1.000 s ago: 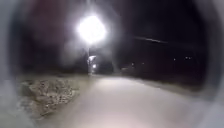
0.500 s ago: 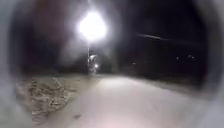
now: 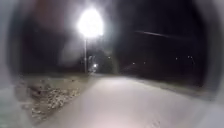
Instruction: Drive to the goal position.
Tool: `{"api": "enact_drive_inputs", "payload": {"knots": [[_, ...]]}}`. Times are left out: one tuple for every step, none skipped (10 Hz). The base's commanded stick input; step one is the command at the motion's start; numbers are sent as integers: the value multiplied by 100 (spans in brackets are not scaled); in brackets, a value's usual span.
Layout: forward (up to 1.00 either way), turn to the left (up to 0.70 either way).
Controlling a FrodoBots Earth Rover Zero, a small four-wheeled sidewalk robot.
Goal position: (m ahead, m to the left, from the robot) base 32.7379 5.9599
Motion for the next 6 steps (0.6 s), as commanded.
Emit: {"api": "enact_drive_inputs", "payload": {"knots": [[100,0],[100,0],[100,0],[100,37],[100,32],[100,0]]}}
